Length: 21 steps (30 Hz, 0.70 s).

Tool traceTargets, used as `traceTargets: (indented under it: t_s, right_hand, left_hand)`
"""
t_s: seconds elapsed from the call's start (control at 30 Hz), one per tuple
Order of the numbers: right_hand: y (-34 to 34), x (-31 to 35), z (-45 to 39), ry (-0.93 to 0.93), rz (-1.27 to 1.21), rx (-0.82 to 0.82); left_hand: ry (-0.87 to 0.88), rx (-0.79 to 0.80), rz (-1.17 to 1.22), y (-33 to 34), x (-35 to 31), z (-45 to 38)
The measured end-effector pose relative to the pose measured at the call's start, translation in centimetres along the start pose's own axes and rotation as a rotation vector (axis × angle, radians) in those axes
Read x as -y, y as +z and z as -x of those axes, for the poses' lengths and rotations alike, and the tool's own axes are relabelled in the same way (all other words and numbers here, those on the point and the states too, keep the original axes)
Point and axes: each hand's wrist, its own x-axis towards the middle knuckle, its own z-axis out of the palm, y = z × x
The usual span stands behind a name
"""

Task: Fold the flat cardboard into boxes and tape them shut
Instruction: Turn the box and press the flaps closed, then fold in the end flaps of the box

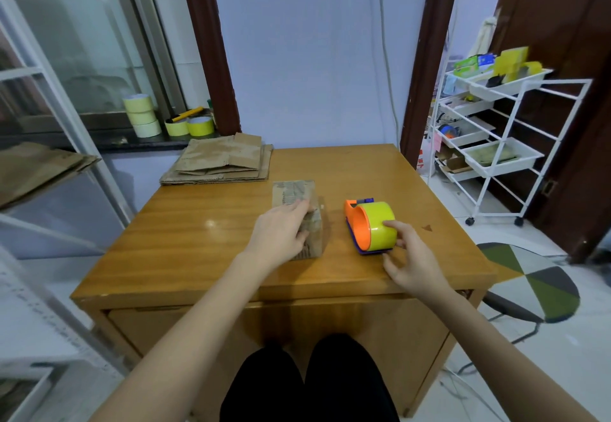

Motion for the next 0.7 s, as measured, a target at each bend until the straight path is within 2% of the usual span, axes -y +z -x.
traceTargets:
  t_s: [0.13, 0.2, 0.3, 0.47, 0.63, 0.7]
  right_hand:
    - [-0.5, 1.6, -0.4, -0.182, 0.056, -0.190]
    - [-0.6, 3.4, -0.7, -0.222, 0.045, -0.224]
    - [0.2, 6.1, -1.3, -0.289, -0.006, -0.106]
    - [3.5, 9.4, -3.0, -0.255, -0.050, 0.177]
    - [5.2, 9.3, -2.7, -0.355, 0.236, 0.220]
    - [5.0, 9.0, -3.0, -0.329, 0.195, 0.258]
  left_hand:
    - [0.015, -0.002, 0.031, 0.0, -0.1, 0.6]
    - [0.017, -0.037, 0.023, 0.3, 0.1, 1.1]
    - [0.061, -0.104, -0.029, 1.0, 0.8, 1.6]
    - [0.121, -0.082, 0.125, 2.0, 1.9, 2.5]
    - [0.118, -0.019, 0.220, 1.8, 2.5, 2.2]
    - [0.080, 0.054, 0.460, 1.4, 2.7, 2.2]
